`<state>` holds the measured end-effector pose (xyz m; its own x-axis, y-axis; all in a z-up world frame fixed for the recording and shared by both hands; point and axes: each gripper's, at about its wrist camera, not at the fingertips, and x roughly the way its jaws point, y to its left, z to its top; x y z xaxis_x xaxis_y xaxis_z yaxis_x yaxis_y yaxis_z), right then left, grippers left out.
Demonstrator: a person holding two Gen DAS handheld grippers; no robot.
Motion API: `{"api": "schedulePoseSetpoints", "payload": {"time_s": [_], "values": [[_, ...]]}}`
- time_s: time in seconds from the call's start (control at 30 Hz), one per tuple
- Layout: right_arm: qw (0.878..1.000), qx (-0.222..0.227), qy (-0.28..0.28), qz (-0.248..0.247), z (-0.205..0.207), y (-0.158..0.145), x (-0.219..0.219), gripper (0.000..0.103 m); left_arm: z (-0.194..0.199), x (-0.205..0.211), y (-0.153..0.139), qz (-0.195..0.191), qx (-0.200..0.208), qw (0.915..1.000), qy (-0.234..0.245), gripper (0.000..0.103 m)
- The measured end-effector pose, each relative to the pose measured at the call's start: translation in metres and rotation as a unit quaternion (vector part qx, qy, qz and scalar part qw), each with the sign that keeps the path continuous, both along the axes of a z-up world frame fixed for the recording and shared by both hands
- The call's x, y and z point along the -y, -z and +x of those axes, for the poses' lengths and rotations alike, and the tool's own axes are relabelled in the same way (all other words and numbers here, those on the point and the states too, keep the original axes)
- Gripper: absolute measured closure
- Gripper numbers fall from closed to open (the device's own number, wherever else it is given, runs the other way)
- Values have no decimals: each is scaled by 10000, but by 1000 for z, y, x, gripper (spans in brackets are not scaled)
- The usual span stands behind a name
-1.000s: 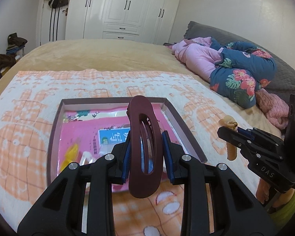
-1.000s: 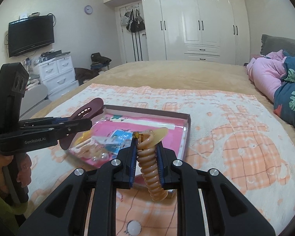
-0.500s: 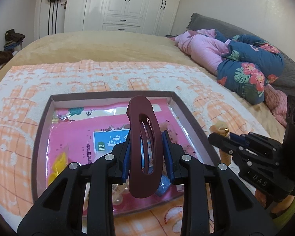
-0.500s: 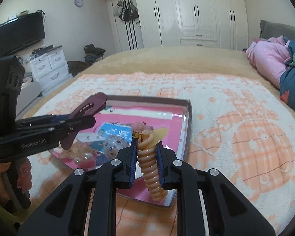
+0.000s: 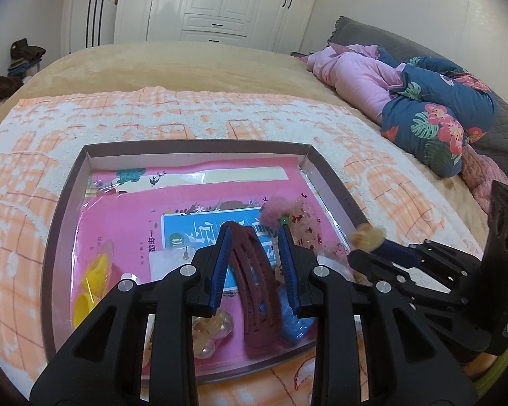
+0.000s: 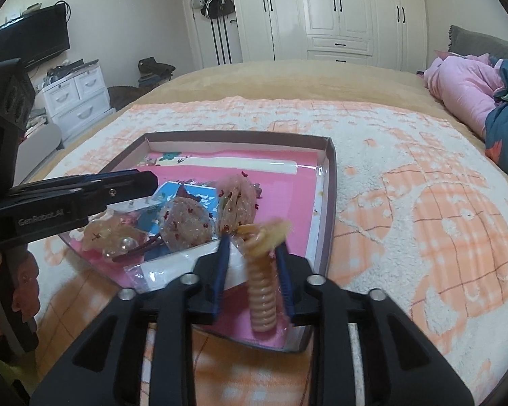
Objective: Organize jewelry
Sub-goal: 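Carry the maroon clip over the box with left tool while right tool carries the coiled tie, then open left tool to drop the clip in the box while right tool releases the tie, then withdraw both open tools from the box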
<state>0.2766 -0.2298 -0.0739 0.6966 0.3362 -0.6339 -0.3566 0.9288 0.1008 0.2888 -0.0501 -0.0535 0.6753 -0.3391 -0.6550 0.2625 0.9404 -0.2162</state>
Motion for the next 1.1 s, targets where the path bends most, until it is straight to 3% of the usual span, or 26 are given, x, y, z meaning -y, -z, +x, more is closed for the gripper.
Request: {"api": "schedulePoseSetpoints", "payload": {"time_s": [0.03, 0.37, 0.57, 0.73, 0.9, 1.1], "values": [[10000, 20, -8, 7, -2, -1, 1, 63, 0, 0, 0, -2, 5, 10000, 3, 82], [9996, 278, 80, -19, -35, -17, 9, 47, -14, 0, -13, -30, 136, 9999, -1, 81], [9983, 552, 162, -15, -57, -36, 13, 35, -35, -3, -25, -73, 273, 9996, -50, 70], [9957, 880, 299, -6, -80, -52, 19, 17, -61, -9, -38, -99, 462, 9988, -128, 55], [9932, 1105, 354, -12, -101, -63, 21, 9, -87, -17, -48, -92, 632, 9977, -226, 44], [9905, 1315, 391, -14, -123, -70, 21, 8, -119, -27, -55, -146, 816, 9960, -343, 26]]}}
